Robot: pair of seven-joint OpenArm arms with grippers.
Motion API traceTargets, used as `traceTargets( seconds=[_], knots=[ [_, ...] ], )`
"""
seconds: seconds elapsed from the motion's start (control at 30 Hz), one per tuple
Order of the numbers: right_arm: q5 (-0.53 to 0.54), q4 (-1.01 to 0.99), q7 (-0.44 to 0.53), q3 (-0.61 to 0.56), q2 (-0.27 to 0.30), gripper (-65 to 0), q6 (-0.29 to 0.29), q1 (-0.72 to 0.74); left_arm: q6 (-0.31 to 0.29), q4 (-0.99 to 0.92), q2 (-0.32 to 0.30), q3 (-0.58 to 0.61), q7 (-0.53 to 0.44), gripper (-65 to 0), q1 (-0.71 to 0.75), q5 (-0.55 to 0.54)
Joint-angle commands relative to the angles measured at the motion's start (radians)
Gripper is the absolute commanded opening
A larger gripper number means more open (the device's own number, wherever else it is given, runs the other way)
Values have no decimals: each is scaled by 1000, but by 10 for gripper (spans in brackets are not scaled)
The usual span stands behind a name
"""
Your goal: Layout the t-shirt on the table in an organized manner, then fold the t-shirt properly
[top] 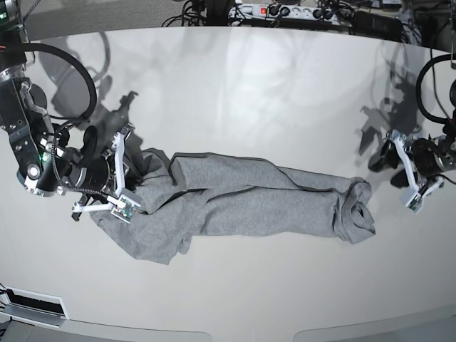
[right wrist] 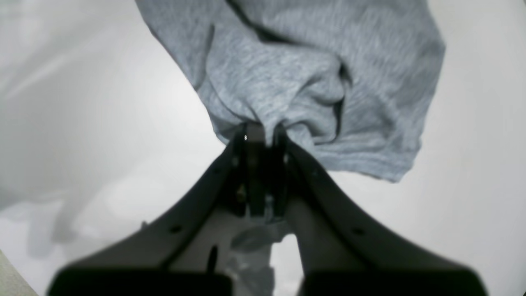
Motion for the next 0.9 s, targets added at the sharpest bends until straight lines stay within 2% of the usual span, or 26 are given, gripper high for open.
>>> traceTargets(
  seconds=[0.0,0.27,0.33,0.5,0.63,0.77,0.87],
  knots=[
    [7,15,20,12,12,-650,-9,24,-5,12,-9,1,-65,-228,-14,52],
    [7,15,26,12,12,-650,-11,24,-5,12,-7,262,-387,-228,-15,455],
    [7,15,26,12,12,-650,-11,24,69,12,-7,294,-436,-228,-21,505],
    [7,15,26,12,12,-650,-11,24,158,12,-7,380,-440,-228,-68,619],
    [7,15,26,12,11,-650,-11,24,222,-9,2,493,-440,-228,-119,698],
    [7,15,26,12,12,-650,-11,24,291,-117,45,595,-439,-228,-200,750],
    [7,15,26,12,12,-650,-11,23,306,-232,85,628,-440,-228,-266,749]
  ],
)
